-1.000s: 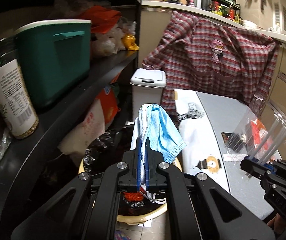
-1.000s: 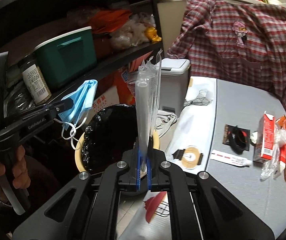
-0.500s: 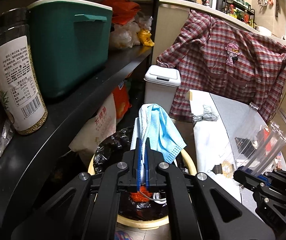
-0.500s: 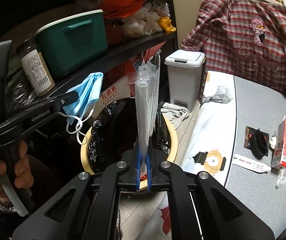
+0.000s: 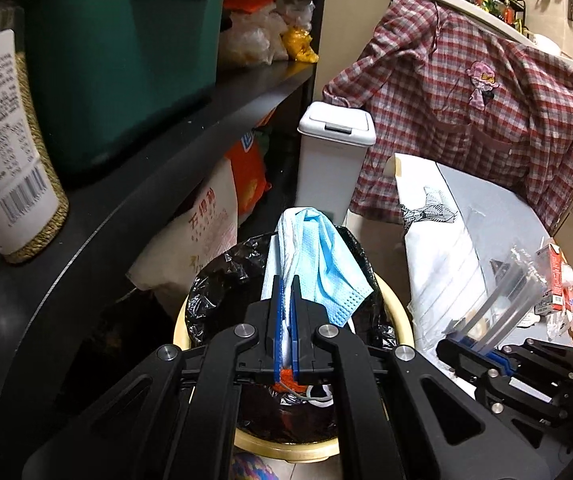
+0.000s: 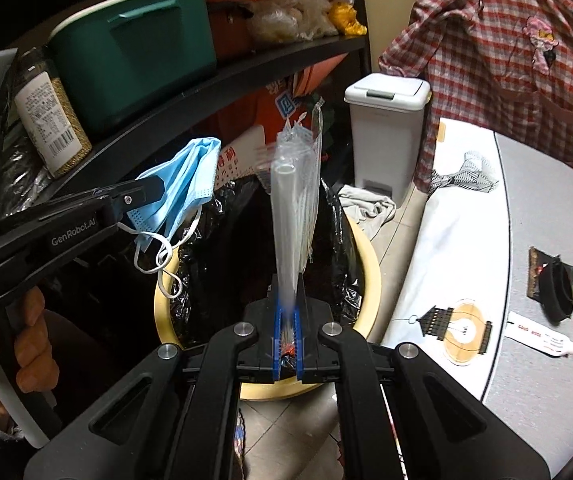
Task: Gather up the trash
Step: 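Carry the mask and straws over the bin and open both tools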
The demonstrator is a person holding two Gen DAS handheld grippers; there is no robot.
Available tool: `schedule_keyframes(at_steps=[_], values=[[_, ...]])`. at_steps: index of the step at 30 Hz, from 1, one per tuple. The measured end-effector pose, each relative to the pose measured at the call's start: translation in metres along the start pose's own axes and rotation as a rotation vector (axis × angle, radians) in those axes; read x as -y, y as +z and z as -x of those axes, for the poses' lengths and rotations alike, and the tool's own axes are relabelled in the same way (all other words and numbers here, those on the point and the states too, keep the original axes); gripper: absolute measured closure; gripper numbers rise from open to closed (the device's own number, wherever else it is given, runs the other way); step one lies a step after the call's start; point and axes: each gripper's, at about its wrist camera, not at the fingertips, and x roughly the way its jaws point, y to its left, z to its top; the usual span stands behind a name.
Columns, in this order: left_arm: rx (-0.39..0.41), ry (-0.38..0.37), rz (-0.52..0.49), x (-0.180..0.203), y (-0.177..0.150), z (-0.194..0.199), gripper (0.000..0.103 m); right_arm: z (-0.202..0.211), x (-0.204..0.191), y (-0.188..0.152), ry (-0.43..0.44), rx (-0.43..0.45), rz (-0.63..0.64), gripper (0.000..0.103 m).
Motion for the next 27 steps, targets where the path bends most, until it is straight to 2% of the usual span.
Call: schedule_keyframes(at_steps=[11,13,15,16,17,18,21,27], values=[[-0.063,0.027,0.013,-0.003,0.000,-0.025,0.100,-0.032,0.003,-0.004,0.025,-0.058,-0.005,0.097],[-0.085,0.043,0.018,-0.004,-0.002,-0.030,0.090,-0.036,0.005,-0.004,0.020,-0.062,-0.010,0.093],[-0.088,0.065,0.033,-0.008,-0.002,-0.031,0.042,-0.038,0.007,-0.005,0.012,-0.065,-0.018,0.086],[-0.075,0.079,0.041,-0.009,-0.002,-0.029,0.034,-0.039,0.009,-0.005,0.011,-0.069,-0.024,0.074],[-0.057,0.093,0.049,-0.010,-0.002,-0.026,0.025,-0.039,0.010,-0.005,0.009,-0.072,-0.027,0.067],[-0.048,0.097,0.051,-0.010,-0.001,-0.024,0.020,-0.038,0.010,-0.006,0.000,-0.074,-0.030,0.056],[-0.056,0.109,0.056,-0.011,-0.002,-0.024,0.017,-0.033,0.008,-0.005,-0.003,-0.056,-0.023,0.050],[-0.047,0.133,0.042,-0.011,0.000,-0.020,0.017,-0.020,0.007,-0.004,-0.053,-0.018,-0.004,0.049]])
